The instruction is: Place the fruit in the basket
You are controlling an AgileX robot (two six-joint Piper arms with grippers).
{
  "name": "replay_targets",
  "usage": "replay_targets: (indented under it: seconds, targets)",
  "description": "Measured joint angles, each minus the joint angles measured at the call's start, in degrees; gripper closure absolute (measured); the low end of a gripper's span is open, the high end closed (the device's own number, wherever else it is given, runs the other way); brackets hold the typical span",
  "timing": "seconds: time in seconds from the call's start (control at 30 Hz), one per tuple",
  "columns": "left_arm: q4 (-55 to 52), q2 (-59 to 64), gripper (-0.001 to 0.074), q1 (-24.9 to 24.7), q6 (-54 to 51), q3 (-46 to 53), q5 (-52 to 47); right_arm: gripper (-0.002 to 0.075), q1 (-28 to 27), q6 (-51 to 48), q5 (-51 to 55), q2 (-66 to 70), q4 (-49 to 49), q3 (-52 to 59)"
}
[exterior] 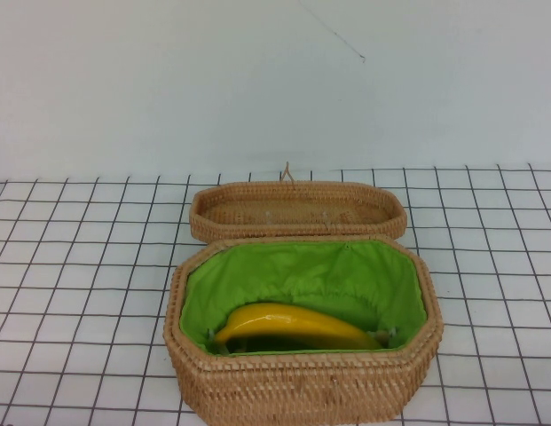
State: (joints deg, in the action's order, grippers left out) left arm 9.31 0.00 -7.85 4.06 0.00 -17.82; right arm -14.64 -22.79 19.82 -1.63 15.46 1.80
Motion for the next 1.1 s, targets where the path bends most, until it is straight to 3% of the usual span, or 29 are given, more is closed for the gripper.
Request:
replay_targets:
  seconds: [1.1]
  targets:
    - [0.0,0.0,0.0735,0.0,0.0,0.0,0.0,0.0729,0.0,0.0,0.0,0.0,0.0,0.0]
